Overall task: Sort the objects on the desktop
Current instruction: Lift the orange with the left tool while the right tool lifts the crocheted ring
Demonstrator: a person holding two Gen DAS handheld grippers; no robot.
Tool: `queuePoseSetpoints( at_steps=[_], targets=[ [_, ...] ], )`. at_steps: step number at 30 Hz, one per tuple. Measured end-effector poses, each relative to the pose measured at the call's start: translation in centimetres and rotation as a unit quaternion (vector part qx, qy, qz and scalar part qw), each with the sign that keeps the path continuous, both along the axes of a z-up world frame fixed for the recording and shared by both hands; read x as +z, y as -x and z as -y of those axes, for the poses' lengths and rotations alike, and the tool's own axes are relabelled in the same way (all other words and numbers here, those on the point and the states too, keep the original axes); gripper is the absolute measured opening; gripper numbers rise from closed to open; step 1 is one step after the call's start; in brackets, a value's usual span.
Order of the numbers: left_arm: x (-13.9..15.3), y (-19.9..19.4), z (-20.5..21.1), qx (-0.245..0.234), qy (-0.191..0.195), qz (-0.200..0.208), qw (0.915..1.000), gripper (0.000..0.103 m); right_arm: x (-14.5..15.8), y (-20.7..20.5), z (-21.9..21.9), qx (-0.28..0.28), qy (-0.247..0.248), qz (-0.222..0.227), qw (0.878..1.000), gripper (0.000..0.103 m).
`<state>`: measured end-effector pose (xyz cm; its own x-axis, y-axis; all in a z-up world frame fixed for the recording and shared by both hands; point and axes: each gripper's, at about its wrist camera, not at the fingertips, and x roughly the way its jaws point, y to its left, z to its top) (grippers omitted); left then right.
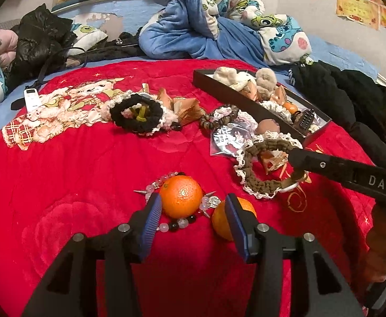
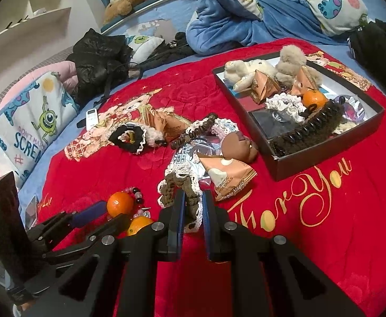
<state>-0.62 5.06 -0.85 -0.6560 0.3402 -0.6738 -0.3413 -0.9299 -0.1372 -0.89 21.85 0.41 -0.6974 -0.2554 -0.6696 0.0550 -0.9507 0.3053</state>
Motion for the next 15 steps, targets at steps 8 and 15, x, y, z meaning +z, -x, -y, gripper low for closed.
queuePoseSetpoints(
  at_steps=[8, 15],
  targets=[
    [-0.7, 1.6, 0.5, 0.016, -0.028, 0.016, 0.9994, 0.062, -0.4, 0.6, 0.6, 0.001, 0.005, 0.006, 1.0, 0.014],
    [-1.0, 1.9, 0.3, 0.013, -0.02, 0.021, 0.9995, 0.039, -0.5, 0.5, 0.9, 0.005, 0.003, 0.006, 1.0, 0.014]
  ],
)
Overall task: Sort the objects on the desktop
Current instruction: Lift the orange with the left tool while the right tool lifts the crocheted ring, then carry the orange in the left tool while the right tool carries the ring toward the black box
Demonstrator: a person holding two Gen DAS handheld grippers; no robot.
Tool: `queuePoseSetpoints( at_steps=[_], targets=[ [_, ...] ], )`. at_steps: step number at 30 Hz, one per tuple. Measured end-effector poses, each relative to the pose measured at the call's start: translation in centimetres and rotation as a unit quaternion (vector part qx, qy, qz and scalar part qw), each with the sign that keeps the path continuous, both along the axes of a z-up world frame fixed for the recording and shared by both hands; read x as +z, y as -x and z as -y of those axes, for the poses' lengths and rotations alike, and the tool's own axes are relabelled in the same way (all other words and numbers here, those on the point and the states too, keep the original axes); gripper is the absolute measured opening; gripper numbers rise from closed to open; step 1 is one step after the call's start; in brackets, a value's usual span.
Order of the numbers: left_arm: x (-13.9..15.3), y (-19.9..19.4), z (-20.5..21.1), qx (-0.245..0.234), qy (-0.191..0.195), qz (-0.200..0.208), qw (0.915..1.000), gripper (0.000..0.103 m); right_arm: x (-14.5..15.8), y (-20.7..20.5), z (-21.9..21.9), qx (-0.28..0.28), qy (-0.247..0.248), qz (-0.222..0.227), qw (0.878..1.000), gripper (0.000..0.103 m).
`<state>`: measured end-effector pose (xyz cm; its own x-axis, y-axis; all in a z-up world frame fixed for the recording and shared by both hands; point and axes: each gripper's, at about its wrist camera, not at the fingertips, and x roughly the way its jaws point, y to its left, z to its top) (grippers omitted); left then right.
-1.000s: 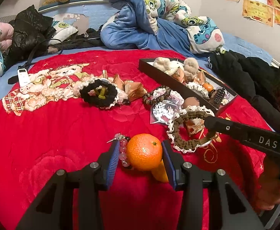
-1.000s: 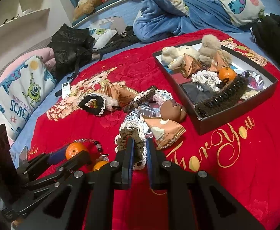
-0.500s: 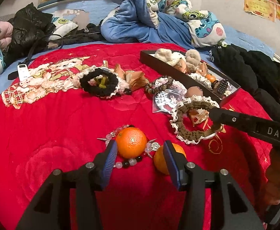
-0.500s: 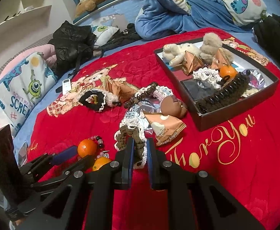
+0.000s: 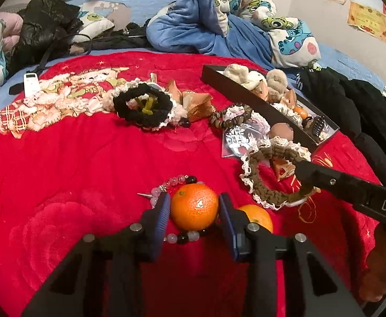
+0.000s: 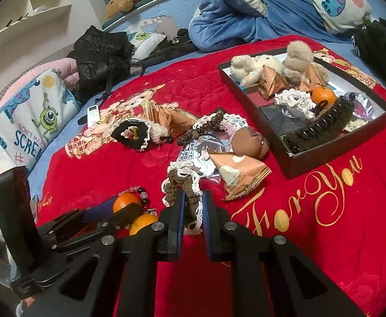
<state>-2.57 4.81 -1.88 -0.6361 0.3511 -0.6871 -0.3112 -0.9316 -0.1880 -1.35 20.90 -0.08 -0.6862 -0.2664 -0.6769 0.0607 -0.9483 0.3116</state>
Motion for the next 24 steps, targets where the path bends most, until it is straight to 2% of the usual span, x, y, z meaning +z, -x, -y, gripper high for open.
queuePoseSetpoints(
  at_steps=[14, 24],
  targets=[
    [1.4, -1.5, -0.5, -0.011, 0.01, -0.028, 0.9995, 0.038, 0.7, -0.4, -0.7, -0.003, 0.001, -0.011, 1.0, 0.014],
    [3.3, -2.9, -0.9, -0.028, -0.023, -0.048, 0.9982, 0.038, 2.2, -1.7, -2.5, -0.014, -0.002, -0.033, 0.999, 0.013]
  ],
)
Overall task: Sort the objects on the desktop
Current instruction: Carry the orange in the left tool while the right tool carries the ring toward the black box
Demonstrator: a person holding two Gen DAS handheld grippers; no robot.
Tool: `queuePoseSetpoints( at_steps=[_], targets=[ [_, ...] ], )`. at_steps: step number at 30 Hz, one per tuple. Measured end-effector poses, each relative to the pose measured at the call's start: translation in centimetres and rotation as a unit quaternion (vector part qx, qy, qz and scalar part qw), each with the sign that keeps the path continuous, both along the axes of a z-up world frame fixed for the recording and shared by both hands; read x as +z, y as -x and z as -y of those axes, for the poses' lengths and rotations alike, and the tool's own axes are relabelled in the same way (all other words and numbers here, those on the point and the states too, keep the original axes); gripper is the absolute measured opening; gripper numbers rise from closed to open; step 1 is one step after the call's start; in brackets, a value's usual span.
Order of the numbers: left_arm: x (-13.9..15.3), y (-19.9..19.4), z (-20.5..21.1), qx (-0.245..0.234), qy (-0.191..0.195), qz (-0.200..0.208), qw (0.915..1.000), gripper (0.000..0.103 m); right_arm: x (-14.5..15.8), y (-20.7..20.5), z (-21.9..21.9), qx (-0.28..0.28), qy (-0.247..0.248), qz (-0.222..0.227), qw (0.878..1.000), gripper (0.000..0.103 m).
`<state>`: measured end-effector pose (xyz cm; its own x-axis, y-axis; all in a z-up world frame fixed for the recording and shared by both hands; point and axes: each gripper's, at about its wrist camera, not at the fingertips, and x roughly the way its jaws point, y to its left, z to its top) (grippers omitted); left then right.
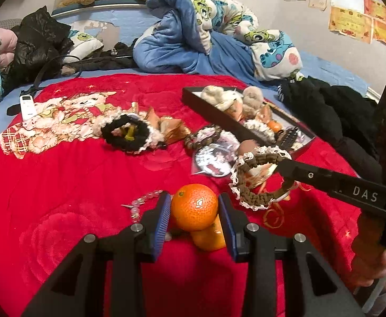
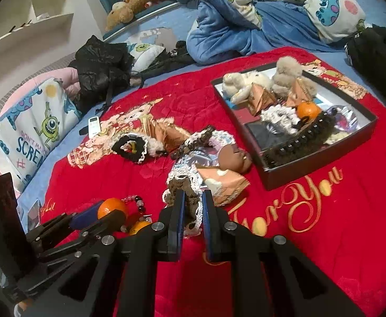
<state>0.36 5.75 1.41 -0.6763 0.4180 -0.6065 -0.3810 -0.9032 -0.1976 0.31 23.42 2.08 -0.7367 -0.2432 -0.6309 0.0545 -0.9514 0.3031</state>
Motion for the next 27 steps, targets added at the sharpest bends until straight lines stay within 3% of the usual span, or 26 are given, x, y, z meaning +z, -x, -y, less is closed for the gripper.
queuePoseSetpoints(
  at_steps=[6, 16, 27],
  targets=[
    [0.9, -1.2, -2.4, -0.03, -0.002, -0.015, 0.9994, 0.038, 1.1, -1.9, -3.2, -0.026, -0.003, -0.016, 1.0, 0.013],
    [-0.1, -2.6, -7.1, -0.074, 0.007, -0.004, 0.9972, 0.038, 1.8, -5.2, -9.7, -0.085, -0.003, -0.028, 0.996, 0.014],
    [-0.5, -3.5, -9.2, -0.095, 0.011, -0.004, 0.9954, 0.038, 2.1, -7.0, -12.9, -0.11, 0.005, -0.033, 0.993, 0.014]
  ],
)
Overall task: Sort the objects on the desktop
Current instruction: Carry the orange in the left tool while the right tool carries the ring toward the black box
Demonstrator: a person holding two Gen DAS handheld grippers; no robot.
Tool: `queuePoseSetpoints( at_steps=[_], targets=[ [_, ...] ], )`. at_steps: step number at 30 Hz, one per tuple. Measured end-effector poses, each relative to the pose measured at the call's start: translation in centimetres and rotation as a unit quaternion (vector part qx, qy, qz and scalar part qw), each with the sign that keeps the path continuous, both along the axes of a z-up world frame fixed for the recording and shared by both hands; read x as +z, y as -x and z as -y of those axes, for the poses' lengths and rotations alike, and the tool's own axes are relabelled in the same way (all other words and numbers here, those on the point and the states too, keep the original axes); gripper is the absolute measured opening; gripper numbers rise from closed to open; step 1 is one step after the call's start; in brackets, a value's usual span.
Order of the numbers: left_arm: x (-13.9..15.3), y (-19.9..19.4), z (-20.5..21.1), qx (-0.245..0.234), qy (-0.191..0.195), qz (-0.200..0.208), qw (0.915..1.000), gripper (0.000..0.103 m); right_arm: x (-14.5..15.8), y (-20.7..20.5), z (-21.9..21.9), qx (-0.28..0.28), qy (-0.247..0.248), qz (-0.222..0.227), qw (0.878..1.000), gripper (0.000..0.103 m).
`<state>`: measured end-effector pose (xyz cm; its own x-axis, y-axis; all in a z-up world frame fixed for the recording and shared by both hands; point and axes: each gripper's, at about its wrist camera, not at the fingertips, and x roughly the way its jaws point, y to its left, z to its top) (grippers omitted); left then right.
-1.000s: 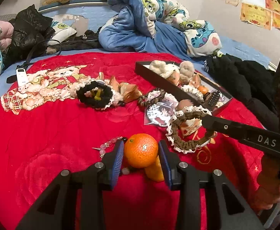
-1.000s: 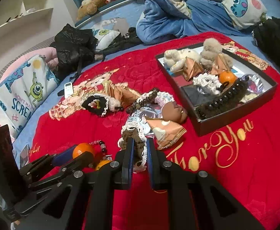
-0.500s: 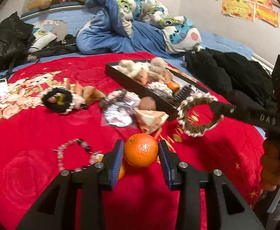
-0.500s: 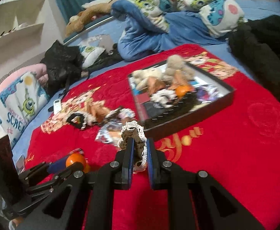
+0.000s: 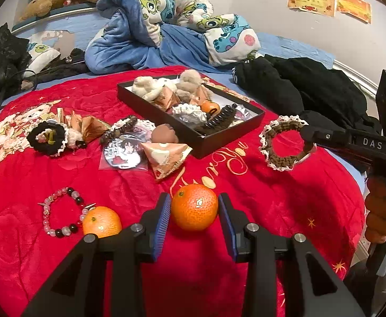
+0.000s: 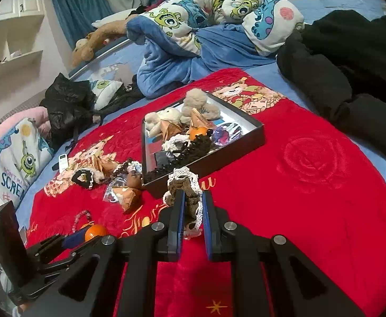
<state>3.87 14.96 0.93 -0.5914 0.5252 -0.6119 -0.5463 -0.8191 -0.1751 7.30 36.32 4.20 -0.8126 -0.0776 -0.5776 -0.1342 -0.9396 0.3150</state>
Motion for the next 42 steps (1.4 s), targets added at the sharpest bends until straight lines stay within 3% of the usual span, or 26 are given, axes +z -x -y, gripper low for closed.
queuePoseSetpoints(
  at_steps=[11, 20, 42],
  targets=[
    [-0.3, 0.7, -1.1, 0.006, 0.014, 0.009, 0.9999, 0.038, 0.8, 0.0, -1.3, -0.015, 0.006, -0.018, 1.0, 0.014],
    [1.8, 2.2, -2.4, 0.0, -0.003, 0.0, 1.0, 0.038, 1.2, 0.7, -2.9, -0.023, 0.032, -0.027, 0.999, 0.014],
    [3.6, 10.0, -6.8, 0.016, -0.014, 0.007, 0.9997, 0.038, 2.2, 6.1, -6.1, -0.037, 0.093, -0.06, 0.993, 0.014]
  ],
)
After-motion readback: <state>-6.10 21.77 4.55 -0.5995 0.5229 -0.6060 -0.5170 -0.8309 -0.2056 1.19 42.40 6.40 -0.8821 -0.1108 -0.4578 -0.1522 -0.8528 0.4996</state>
